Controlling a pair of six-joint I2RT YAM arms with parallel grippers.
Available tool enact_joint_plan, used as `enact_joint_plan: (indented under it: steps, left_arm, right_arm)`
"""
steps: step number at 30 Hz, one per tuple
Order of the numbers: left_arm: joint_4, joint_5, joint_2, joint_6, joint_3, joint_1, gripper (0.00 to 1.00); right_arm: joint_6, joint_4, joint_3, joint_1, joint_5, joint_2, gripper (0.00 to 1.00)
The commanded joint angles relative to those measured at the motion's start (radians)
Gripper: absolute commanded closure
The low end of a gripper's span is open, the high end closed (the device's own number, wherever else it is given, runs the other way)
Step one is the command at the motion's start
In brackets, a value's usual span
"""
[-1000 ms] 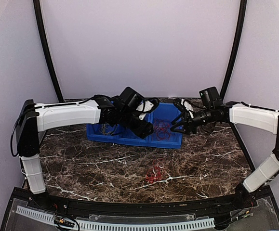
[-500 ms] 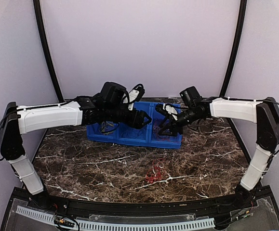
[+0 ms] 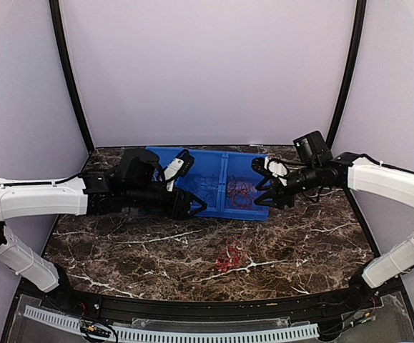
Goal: Untangle the cables
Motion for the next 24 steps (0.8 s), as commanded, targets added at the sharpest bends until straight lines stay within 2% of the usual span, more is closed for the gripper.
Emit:
enact_joint_plan:
  steps: [1, 4, 8, 16, 24]
  left_arm:
    - [-0.005, -0.015, -0.011, 0.011, -0.063, -0.084, 0.39]
    - [0.002, -0.029, 0.023, -0.011, -0.077, -0.144, 0.42]
    - [0.054, -0.025, 0.109, -0.071, -0.068, -0.187, 0.43]
    - [0.059, -0.062, 0.33, -0.212, 0.066, -0.218, 0.52]
    - [0.064, -0.07, 0.461, -0.254, 0.176, -0.22, 0.53]
  right_arm:
    - [0.013, 0.035, -0.107, 0.004, 0.055, -0.091, 0.5]
    - [0.024, 0.061, -0.164, -0.022, 0.105, -0.131, 0.53]
    - [0.033, 0.119, -0.242, -0.085, 0.051, -0.165, 0.54]
    - [0.023, 0.102, -0.237, -0.12, 0.034, -0.135, 0.53]
    - [0.015, 0.101, -0.239, -0.12, 0.017, -0.141, 0.52]
